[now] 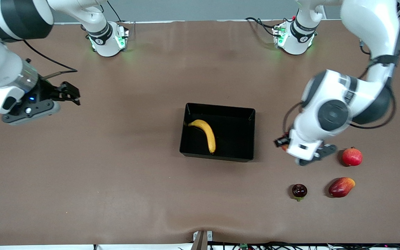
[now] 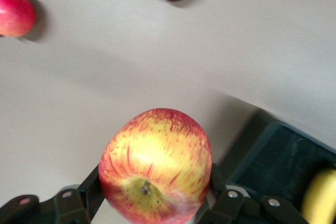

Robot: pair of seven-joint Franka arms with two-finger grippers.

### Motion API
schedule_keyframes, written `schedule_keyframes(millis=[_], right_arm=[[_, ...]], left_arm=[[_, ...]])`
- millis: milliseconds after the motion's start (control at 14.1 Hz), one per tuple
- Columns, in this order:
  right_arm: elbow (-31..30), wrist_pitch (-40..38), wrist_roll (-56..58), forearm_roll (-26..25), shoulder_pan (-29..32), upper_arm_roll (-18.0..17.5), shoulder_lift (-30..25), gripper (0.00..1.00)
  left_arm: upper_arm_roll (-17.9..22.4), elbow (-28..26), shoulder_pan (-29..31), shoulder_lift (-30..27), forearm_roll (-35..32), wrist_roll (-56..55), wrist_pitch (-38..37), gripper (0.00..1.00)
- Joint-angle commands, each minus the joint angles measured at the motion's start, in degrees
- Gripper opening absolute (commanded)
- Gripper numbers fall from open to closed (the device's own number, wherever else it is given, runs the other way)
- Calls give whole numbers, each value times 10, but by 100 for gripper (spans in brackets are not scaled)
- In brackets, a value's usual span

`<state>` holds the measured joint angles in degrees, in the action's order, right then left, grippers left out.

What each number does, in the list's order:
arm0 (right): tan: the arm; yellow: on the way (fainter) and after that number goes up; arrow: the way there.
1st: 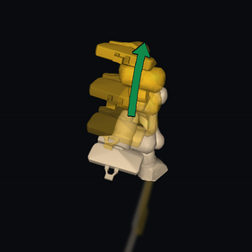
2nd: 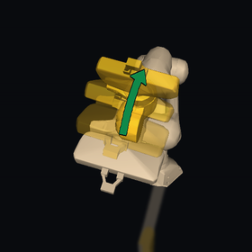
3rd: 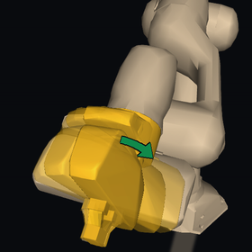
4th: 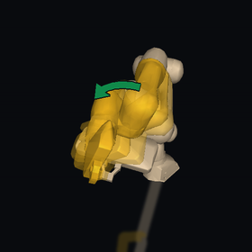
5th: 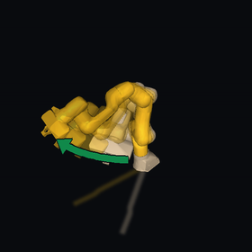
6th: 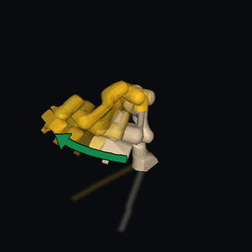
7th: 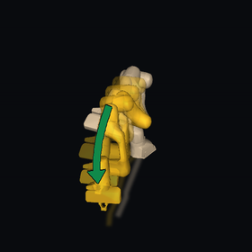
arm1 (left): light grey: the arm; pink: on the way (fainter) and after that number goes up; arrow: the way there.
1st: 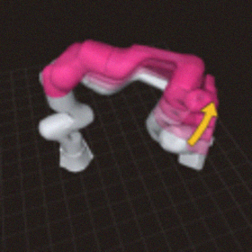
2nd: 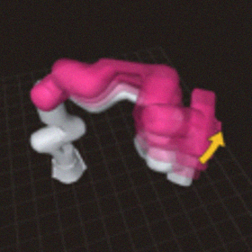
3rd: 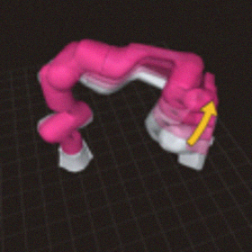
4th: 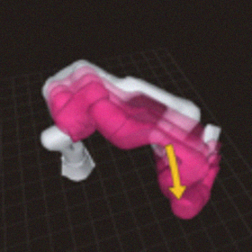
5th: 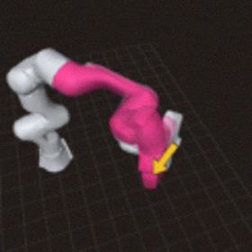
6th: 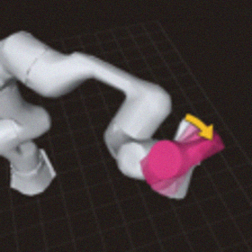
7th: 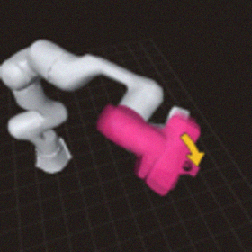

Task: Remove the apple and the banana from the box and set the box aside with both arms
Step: 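Carry the apple out with the left gripper while the right gripper advances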

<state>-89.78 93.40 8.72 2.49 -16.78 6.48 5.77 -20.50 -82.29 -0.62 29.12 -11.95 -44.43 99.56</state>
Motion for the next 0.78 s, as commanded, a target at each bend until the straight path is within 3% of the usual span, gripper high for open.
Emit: schedule_keyframes(millis=[0,355,710], right_arm=[[-2,-1,-34,16,-19,6,1,100],[0,-1,-60,20,-32,6,0,100],[0,38,-73,21,-75,6,23,100]], left_arm=[[-5,-35,57,1,-1,62,7,0],[0,-43,139,52,-4,169,68,0],[0,-43,142,95,-66,184,131,0]])
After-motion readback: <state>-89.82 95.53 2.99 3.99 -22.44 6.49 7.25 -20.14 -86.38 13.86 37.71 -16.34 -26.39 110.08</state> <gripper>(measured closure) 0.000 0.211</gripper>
